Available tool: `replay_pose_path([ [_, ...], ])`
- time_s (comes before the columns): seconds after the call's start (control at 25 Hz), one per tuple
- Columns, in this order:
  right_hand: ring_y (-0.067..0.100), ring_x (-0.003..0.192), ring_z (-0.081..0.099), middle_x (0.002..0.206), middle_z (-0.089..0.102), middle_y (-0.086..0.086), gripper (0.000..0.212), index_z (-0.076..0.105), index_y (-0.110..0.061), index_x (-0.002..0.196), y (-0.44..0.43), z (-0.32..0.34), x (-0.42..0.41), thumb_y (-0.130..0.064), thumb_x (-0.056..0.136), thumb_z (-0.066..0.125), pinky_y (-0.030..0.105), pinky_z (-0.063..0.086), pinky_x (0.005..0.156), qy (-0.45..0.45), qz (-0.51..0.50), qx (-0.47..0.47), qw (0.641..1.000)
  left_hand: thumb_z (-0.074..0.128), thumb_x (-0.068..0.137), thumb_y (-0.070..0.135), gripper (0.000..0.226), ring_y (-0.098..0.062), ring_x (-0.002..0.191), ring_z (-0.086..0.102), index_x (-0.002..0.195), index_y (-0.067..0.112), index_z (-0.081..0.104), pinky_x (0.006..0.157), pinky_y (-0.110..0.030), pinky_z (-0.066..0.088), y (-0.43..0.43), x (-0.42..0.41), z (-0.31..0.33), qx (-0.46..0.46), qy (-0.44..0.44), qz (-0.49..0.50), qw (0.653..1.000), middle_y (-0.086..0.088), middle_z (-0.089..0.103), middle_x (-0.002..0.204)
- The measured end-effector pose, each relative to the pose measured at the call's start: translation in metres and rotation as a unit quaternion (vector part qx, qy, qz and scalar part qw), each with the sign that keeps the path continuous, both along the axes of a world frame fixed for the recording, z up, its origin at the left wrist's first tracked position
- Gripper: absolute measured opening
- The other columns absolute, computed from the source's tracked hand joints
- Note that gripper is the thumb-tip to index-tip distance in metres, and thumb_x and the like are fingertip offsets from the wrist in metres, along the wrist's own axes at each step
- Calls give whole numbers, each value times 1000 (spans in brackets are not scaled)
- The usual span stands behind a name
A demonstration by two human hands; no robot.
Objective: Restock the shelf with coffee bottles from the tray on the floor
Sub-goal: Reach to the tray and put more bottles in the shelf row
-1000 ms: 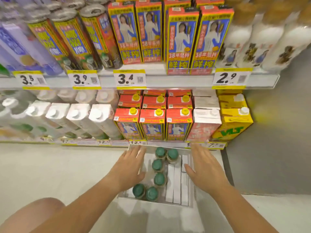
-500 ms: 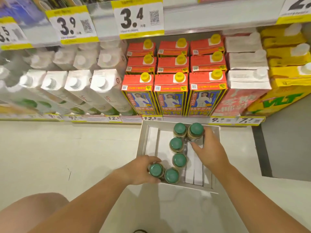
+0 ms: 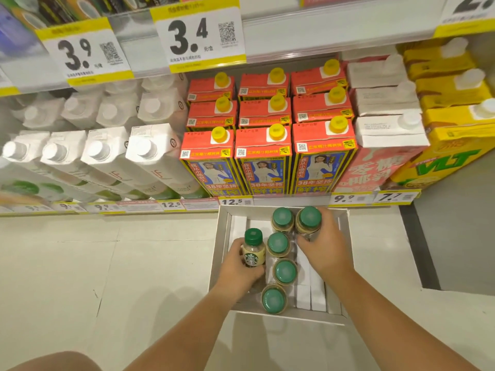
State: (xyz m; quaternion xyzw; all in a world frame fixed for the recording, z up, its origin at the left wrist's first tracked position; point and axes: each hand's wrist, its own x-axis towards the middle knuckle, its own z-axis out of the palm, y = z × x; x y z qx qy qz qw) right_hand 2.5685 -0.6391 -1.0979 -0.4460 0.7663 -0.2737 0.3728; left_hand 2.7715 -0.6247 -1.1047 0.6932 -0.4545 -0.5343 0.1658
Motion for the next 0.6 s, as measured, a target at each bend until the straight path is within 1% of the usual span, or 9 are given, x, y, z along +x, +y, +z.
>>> replay_pose_path([
  [0.08,23,97,65,105,67,-10,53,45,-41,112,-2,-3,1,-28,73,80,45,55,83,-10,-11,-5,1000,80,71,3,52,-7,80,70,105,35,56,73,-30,58,1,-6,-5,-11,5,25,1000,8,72,88],
  [0.16,20,96,65,101,68,-11,51,49,-39,111,-3,-3,-1,-27,74,82,42,55,84,-22,-17,-14,1000,79,71,1,50,-3,72,69,104,34,60,68,-26,57,1,-7,-2,-27,8,30,999,8,73,81],
  [0.24,18,96,65,99,68,-11,48,55,-32,110,0,8,-3,-23,73,83,35,52,84,-32,-22,-28,999,78,71,-2,50,-6,65,67,100,35,64,61,-19,55,-3,-4,14,-54,16,25,998,8,73,77],
  [0.32,15,92,64,93,65,-18,45,57,-32,107,4,30,-5,-22,72,83,31,49,79,-36,-21,-41,998,78,69,-1,53,-9,68,67,103,38,65,62,-18,54,-11,-3,38,-93,20,9,995,8,73,81],
  [0.36,12,90,64,91,64,-20,44,57,-33,106,5,43,-5,-22,72,83,30,49,77,-42,-20,-50,998,80,68,1,56,-8,73,68,108,38,65,65,-17,53,-16,-3,52,-111,20,-1,994,10,73,85],
  [0.44,4,86,64,90,68,-18,42,57,-38,103,4,79,-9,-26,71,82,28,51,74,-49,-17,-79,996,81,68,5,61,-2,78,65,115,40,63,67,-13,50,-28,-4,90,-146,24,-23,989,10,72,94],
  [0.52,2,81,65,86,70,-15,39,57,-39,98,1,122,-16,-27,70,81,27,53,70,-52,-17,-104,993,81,68,6,62,0,82,62,113,43,63,69,-12,48,-38,-8,137,-190,31,-58,980,8,69,100],
  [0.6,1,77,66,83,70,-16,37,57,-36,94,-3,169,-24,-24,69,82,25,52,65,-48,-16,-132,990,81,69,3,63,1,83,60,107,49,63,70,-10,46,-46,-11,190,-235,37,-87,967,11,67,99],
])
